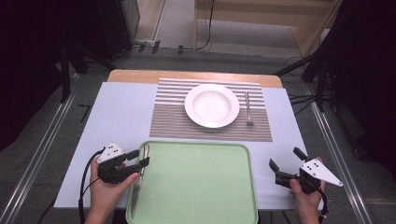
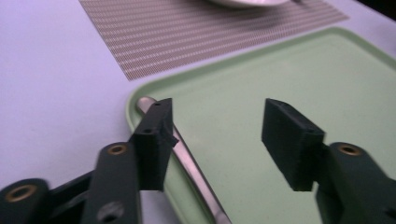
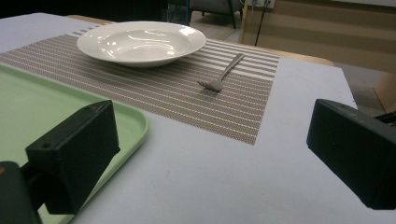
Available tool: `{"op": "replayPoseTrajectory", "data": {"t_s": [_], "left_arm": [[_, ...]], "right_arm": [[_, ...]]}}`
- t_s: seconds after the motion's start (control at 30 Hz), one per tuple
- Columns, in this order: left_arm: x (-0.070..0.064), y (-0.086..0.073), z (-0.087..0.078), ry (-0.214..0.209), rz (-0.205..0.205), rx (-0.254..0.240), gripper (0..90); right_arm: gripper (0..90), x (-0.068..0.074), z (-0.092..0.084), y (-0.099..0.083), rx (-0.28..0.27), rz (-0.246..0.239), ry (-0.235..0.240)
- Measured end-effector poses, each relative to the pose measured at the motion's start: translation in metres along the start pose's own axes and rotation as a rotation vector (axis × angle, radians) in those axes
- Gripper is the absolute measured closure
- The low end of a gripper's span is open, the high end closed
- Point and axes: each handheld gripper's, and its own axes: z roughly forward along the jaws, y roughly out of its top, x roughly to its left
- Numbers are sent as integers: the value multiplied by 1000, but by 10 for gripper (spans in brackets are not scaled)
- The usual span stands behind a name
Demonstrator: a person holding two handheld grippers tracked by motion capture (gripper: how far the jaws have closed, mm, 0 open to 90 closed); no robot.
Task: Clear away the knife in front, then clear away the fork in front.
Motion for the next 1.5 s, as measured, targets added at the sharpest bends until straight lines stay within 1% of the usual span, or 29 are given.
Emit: {"op": "replayPoseTrajectory", "data": {"t_s": [0.03, 0.07, 0.13, 0.17, 0.2, 0.23, 0.27, 0.3, 0.33, 0.37, 0.43, 0.47, 0.5, 0.57, 0.6, 0.63, 0.67, 0.73, 0.8, 0.83, 0.9, 0.93, 1.03, 1.1, 1.17, 1.23, 1.3, 1.47, 1.5], "left_arm": [[2, -1, -3, -6, -4, -22, 357], [3, -2, -5, -5, -9, -42, 357], [7, -3, -10, 3, -14, -66, 276], [9, -3, -11, 7, -19, -70, 165], [14, -4, -14, -19, -21, -87, 109], [14, -4, -14, -19, -21, -87, 94], [19, -7, -18, -27, -20, -116, 71], [19, -7, -18, -27, -20, -116, 0], [21, -8, -20, -50, -27, -130, 0], [24, -9, -21, -55, -35, -142, 0], [26, -10, -24, -26, -28, -158, 0], [28, -11, -26, -25, -18, -169, 0], [28, -11, -26, -25, -18, -169, 0], [29, -12, -27, 6, 1, -169, 0], [30, -13, -26, 2, 5, -173, 0], [31, -14, -27, 1, 11, -170, 0], [32, -17, -27, 6, 29, -180, 0], [33, -18, -28, 8, 40, -188, 0], [35, -19, -30, 9, 39, -198, 0], [36, -21, -30, 28, 40, -193, 0], [38, -21, -31, 30, 39, -197, 0], [40, -22, -32, 42, 43, -196, 0], [40, -23, -34, 33, 42, -204, 0], [39, -24, -34, 39, 48, -205, 0], [37, -24, -34, 26, 39, -224, 0], [34, -23, -33, 33, 64, -225, 0], [34, -23, -33, 39, 72, -217, 0], [35, -24, -29, 20, 83, -208, 0], [35, -24, -29, 20, 83, -208, 0]], "right_arm": [[10, 1, 0, 0, 4, 0, -1], [10, 1, 0, 0, 4, 0, -1], [10, 1, 0, 0, 6, -1, -5], [10, 1, 0, 0, 6, -3, -5], [10, 1, 1, 0, 7, -3, -6], [10, 1, 1, 0, 8, -3, -6], [10, 1, 1, 0, 9, -2, -7], [10, 1, 1, 0, 9, -2, -7], [10, 1, 1, 0, 9, -2, -9], [10, 1, 1, 0, 9, -2, -9], [10, 1, 1, 0, 10, -3, -16], [10, 1, 0, 0, 10, -1, -21], [10, 1, 0, 0, 10, -1, -21], [10, 1, 0, 2, 13, 3, -34], [10, 1, 0, 3, 20, 16, -54], [10, 1, 0, 3, 20, 16, -54], [10, 0, 1, 4, 17, 20, -70], [10, 0, 1, 6, 17, 20, -76], [10, 0, 0, 8, 15, 17, -90], [10, 0, 0, 9, 13, 18, -94], [10, 0, 0, 12, 21, 38, -100], [10, 0, 1, 13, 20, 40, -98], [10, 1, 5, 17, 34, 29, -110], [10, 2, 6, 18, 43, 34, -107], [10, 2, 12, 22, 61, 33, -108], [10, 2, 15, 25, 76, 51, -104], [10, 1, 16, 27, 80, 53, -104], [10, 1, 24, 43, 91, 69, -113], [10, 1, 24, 43, 91, 69, -113]]}}
